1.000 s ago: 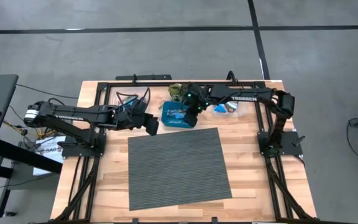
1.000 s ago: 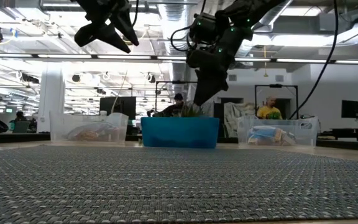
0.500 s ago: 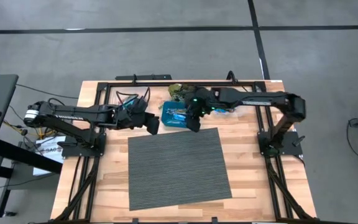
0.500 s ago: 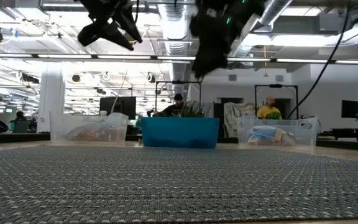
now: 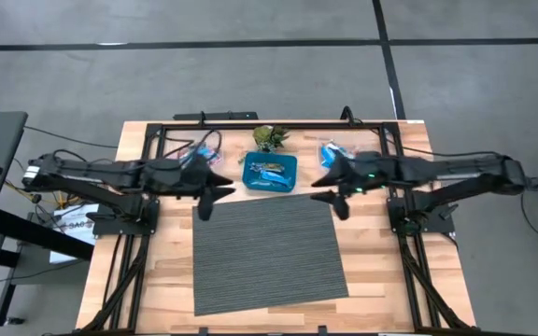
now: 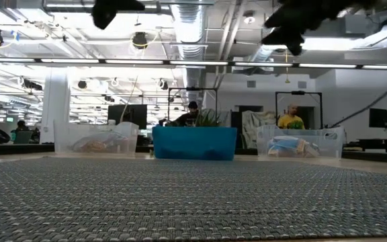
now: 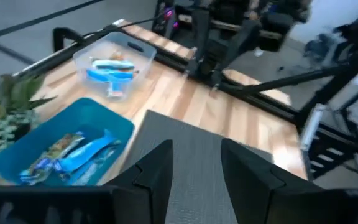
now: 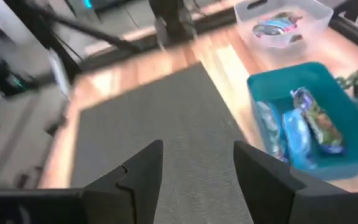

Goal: Pick and place Granola Bars by type
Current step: Return to Home Position

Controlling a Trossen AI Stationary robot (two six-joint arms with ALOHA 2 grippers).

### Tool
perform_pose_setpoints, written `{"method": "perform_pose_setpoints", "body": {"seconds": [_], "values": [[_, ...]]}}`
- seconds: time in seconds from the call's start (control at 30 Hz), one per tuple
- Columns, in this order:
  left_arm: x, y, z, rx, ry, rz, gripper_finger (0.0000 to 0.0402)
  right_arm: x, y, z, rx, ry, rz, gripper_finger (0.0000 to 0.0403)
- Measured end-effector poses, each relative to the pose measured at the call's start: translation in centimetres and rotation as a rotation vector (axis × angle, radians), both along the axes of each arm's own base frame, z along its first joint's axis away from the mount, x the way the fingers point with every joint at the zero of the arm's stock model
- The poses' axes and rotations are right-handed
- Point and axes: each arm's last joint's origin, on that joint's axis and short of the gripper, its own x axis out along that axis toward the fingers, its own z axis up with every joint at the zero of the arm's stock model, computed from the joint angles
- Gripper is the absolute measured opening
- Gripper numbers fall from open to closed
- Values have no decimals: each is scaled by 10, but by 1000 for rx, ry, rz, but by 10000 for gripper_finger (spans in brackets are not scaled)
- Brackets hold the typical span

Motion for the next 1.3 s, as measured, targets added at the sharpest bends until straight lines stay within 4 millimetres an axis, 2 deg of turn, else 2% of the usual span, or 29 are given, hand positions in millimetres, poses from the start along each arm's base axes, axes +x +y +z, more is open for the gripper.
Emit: {"method": "perform_pose_setpoints", "body": {"seconds": [0.17,0.33,0.53,0.63,0.8,0.93,1.17,1.3], "values": [[-24,-8,-22,-15,-62,-56,127,-39,1,-5,96,-117,-67,185],[-40,-14,-34,-40,-101,-97,127,-60,0,5,179,-208,-113,188],[-52,-12,-44,-158,12,-31,127,-66,-5,16,272,-306,-175,189],[-52,-12,-45,-216,19,-6,127,-65,-8,22,243,-372,-170,188],[-52,-12,-45,-112,25,-32,127,-65,-2,29,104,-434,32,189],[-58,-12,-41,-15,2,-97,127,-65,3,16,73,-397,136,188],[-77,-16,-32,90,-54,-165,127,-78,11,-18,52,-359,162,183],[-81,-19,-44,89,-62,-137,127,-86,15,-30,30,-372,137,182]]}}
